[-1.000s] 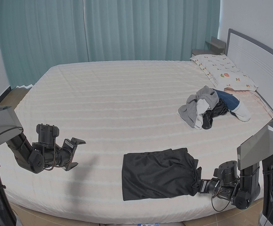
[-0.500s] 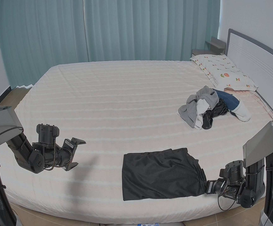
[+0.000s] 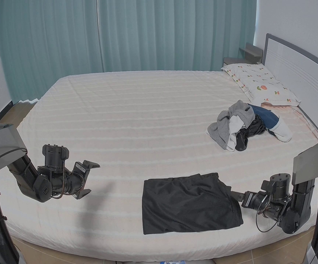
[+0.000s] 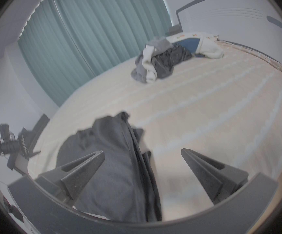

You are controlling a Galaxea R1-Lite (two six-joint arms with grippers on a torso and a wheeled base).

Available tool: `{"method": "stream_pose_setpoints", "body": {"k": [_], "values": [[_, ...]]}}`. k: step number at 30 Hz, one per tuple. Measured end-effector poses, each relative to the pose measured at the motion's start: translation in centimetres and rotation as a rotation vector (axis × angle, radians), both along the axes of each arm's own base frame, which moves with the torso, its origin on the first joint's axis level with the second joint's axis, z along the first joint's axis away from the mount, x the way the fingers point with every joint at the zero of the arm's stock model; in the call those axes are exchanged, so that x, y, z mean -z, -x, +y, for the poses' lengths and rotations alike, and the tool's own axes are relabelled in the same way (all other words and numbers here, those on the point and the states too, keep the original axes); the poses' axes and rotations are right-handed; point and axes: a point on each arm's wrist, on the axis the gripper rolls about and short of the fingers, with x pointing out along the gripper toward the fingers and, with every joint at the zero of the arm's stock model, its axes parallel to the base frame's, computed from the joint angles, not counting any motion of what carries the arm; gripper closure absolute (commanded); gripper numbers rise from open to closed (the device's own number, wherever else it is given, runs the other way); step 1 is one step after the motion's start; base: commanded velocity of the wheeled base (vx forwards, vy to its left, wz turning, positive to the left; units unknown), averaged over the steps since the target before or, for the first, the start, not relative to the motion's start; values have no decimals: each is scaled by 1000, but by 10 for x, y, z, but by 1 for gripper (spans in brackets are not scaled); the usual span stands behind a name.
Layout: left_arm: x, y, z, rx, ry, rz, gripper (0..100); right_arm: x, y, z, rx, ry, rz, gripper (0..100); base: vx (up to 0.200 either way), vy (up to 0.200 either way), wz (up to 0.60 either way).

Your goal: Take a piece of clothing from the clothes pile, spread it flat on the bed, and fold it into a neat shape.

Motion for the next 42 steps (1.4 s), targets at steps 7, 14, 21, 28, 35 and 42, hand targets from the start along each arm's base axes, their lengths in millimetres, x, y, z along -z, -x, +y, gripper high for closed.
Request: {"method": "stream_pose_setpoints", "body": {"k": [7,14,21,28,35,42], "values": [[0,1,0,-1,0,3,0,-21,-33,2,18,-85,-131,0,0,0,0],[1,1,0,-11,-7,4,0,-23,-61,4,45,-364,-74,0,0,0,0],[2,1,0,-17,-16,5,0,-11,-102,6,36,-488,32,0,0,0,0],[3,1,-2,-17,-24,8,0,6,-122,15,-8,-473,67,0,0,0,0],[4,1,-3,-17,-25,10,0,16,-124,23,-28,-457,77,0,0,0,0],[5,0,-4,-30,-40,10,0,21,-126,31,-43,-452,84,100,0,0,0]]}}
